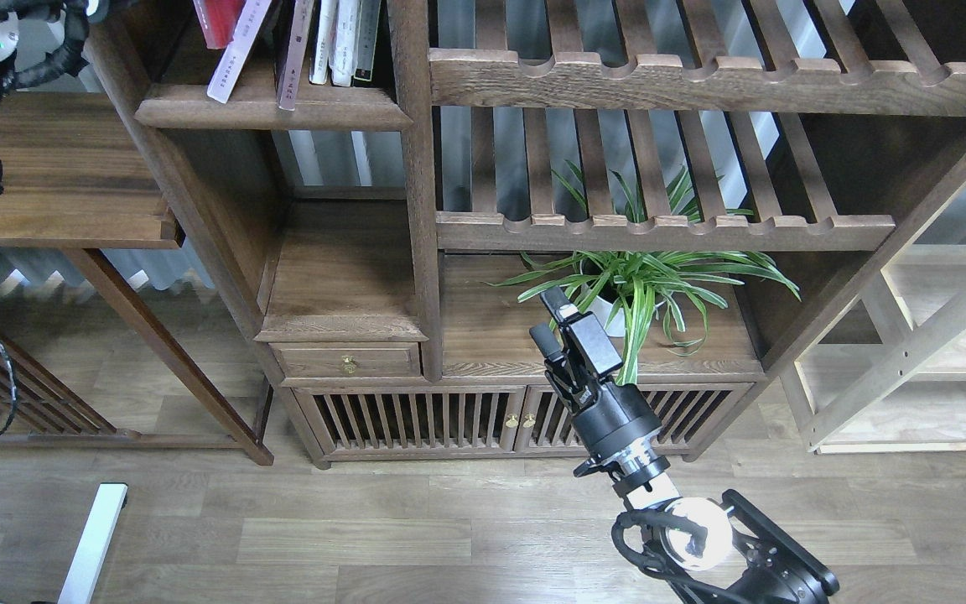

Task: Organize books on shelf
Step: 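Push the red book onto the upper shelf beside the standing books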

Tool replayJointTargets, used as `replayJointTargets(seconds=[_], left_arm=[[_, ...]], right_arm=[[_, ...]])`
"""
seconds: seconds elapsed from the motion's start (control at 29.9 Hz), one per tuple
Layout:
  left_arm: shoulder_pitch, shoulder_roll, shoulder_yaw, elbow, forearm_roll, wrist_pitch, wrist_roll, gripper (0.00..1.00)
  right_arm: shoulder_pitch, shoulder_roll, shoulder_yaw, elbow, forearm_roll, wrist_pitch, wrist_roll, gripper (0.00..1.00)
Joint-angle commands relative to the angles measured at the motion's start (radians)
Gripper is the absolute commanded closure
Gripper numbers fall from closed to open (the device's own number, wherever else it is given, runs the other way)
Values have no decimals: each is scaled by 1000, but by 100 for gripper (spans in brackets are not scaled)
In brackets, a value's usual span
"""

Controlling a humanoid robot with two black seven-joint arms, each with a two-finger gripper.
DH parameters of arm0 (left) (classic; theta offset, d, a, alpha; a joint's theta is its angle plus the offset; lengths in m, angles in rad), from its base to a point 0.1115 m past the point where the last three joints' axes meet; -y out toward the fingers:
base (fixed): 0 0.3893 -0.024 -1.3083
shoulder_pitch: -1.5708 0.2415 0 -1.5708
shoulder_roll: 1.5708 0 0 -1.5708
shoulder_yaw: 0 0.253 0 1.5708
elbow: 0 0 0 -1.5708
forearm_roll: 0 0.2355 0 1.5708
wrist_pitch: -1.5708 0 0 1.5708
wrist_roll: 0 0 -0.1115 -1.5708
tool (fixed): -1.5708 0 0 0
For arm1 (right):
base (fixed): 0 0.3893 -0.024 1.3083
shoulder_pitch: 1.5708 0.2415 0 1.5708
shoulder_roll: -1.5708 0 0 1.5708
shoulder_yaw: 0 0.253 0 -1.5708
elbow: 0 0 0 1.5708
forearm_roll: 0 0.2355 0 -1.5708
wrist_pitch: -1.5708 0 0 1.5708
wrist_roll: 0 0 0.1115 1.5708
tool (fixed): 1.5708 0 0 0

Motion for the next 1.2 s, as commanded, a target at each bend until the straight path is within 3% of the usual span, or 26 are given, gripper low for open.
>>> replayJointTargets(seconds=[0.0,0.23,0.57,0.74,0.84,1.17], left_arm=[[1,-3,9,0,-2,6,0,72],[-3,-45,5,0,-5,10,0,65],[21,-37,8,-1,-6,9,0,40],[46,-37,9,-1,-2,15,0,13],[47,-40,8,-3,-3,27,0,4],[43,-42,-35,-11,-51,32,0,1]], right_arm=[[0,0,0,0,0,0,0,0],[-9,0,-3,0,0,0,-2,0],[-23,0,-1,0,0,0,-2,0],[-23,0,-1,0,0,0,0,0],[-23,0,-1,0,0,0,0,0],[-28,0,-3,1,0,0,0,0]])
